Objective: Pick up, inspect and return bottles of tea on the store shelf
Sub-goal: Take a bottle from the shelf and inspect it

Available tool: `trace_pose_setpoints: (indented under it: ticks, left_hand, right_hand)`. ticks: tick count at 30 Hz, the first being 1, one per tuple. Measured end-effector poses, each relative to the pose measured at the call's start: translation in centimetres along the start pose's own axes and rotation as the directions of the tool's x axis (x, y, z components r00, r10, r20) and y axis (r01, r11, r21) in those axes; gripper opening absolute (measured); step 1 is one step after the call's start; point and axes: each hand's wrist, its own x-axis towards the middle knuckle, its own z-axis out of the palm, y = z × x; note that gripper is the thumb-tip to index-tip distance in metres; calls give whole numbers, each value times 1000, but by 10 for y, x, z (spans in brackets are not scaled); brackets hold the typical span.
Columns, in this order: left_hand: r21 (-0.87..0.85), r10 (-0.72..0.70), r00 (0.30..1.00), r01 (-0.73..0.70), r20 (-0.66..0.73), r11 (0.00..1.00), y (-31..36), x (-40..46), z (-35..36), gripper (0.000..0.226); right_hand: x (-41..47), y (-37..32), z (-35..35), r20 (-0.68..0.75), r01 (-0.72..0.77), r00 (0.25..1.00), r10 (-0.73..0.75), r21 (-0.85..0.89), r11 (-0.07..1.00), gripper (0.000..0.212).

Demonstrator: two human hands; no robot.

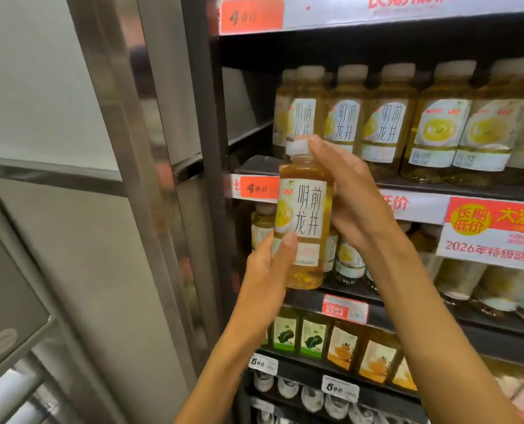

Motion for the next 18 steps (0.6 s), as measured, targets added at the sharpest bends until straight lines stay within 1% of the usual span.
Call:
trace_pose_setpoints:
  ticks: [3,6,9,13,16,18]
  left_hand:
    - [-89,-147,987,152,64,984,-12,-21,3,65]
    - [-132,-230,968,241,97,961,-23,-40,4,72]
    - [-161,-275,956,289,103,944,-33,-59,3,59]
    - [-143,-353,930,366,106,920,-44,-81,3,55]
    - [-124,-396,912,407,105,905,-50,-91,4,50]
    - [-133,-417,905,425,86,895,-54,-95,7,48]
  right_hand:
    - [-17,18,-4,28,-115,993,112,161,980,29]
    - [-35,35,-8,24,-154,988,153,251,956,30]
    - [-55,50,-14,-30,-175,982,189,261,949,29]
    - [-82,68,-20,-64,-206,971,232,277,938,33]
    - [-100,74,-20,-81,-176,972,219,363,915,38]
    - [-108,74,-21,-92,-150,976,197,370,917,41]
